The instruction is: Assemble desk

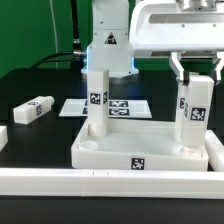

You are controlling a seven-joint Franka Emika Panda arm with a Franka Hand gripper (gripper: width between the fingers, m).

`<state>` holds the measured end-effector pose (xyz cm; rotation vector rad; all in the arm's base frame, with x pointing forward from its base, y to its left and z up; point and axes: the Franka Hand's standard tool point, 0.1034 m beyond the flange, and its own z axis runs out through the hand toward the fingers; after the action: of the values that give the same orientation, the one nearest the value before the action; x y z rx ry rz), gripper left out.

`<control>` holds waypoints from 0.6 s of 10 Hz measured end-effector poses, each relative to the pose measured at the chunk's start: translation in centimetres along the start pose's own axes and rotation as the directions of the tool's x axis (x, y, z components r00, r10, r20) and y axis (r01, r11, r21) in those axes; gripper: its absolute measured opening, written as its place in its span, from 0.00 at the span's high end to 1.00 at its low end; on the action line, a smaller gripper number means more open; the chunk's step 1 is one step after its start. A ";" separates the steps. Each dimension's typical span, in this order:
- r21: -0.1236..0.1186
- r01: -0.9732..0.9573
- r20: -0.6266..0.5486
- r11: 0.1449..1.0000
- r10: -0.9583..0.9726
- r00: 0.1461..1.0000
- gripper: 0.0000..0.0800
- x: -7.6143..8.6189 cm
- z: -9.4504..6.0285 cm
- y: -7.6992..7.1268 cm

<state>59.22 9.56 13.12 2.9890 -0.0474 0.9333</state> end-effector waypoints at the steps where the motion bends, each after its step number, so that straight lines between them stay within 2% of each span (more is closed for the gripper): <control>1: -0.002 0.002 0.003 1.000 -0.002 1.000 0.64 -0.2 0.2 0.1; 6: -0.013 0.009 -0.023 1.000 -0.009 1.000 0.64 -0.4 0.6 0.2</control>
Offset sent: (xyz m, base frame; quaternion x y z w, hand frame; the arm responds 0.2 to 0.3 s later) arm -0.0057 0.0039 -0.0120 0.0045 0.0144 0.0060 0.9999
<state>59.23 9.33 12.45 2.9638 -0.0390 0.9625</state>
